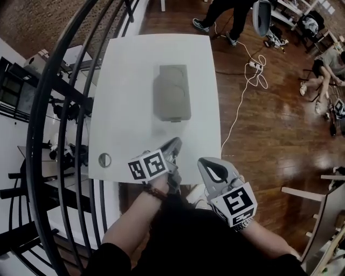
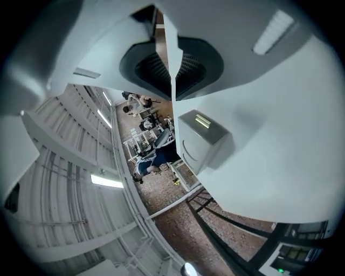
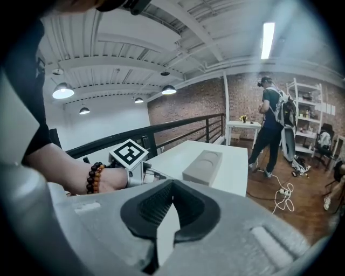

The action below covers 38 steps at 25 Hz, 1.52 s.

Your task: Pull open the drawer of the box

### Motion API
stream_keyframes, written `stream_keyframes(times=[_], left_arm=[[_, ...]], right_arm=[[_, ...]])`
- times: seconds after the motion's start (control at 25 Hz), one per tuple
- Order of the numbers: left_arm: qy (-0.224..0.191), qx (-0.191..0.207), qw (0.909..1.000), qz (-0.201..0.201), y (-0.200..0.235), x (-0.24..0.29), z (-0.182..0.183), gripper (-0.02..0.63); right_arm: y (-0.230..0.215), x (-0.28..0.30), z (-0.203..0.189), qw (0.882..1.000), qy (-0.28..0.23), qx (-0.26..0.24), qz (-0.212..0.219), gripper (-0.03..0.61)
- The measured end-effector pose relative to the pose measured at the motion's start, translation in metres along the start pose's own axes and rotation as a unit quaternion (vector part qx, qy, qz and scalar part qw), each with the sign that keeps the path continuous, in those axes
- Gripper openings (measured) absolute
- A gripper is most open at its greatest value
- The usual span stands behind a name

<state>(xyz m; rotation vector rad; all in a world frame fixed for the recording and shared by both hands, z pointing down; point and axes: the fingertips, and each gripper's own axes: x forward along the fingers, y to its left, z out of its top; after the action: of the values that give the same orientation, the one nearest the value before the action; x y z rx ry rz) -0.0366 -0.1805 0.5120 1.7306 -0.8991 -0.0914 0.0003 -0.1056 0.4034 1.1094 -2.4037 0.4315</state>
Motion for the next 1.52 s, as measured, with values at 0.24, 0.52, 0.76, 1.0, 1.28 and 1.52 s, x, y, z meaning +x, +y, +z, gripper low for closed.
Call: stream_keyframes(times=[0.24, 0.52, 0.76, 1.0, 1.28, 1.52], left_arm=[[0.000, -0.080, 0.9968, -0.001, 0.026, 0.018, 0.007, 0.045], [-0.004, -0.135, 0.9907, 0.018, 0.054, 0.035, 0.015, 0.092], [-0.007, -0.151, 0.9883, 0.023, 0.066, 0.046, 0.015, 0.098], [-0.008, -0.161, 0.9869, 0.013, 0.063, 0.057, 0.020, 0.106], [-0.016, -0.175, 0.9845, -0.003, 0.062, 0.052, 0.018, 0.078], [-0.017, -0.172, 0.9849, -0.005, 0.063, 0.049, 0.018, 0.063]], right_arm=[[-0.005, 0.010, -0.001, 1.000, 0.013, 0.007, -0.009, -0.009], [-0.011, 0.015, -0.017, 0.999, 0.032, 0.029, -0.021, -0.009], [-0.016, 0.017, -0.020, 0.998, 0.040, 0.031, -0.024, -0.009], [-0.027, 0.015, -0.018, 0.998, 0.043, 0.035, -0.030, -0.009], [-0.023, 0.013, -0.025, 0.998, 0.040, 0.040, -0.032, -0.009], [-0.019, 0.012, -0.021, 0.998, 0.038, 0.033, -0.030, -0.009]])
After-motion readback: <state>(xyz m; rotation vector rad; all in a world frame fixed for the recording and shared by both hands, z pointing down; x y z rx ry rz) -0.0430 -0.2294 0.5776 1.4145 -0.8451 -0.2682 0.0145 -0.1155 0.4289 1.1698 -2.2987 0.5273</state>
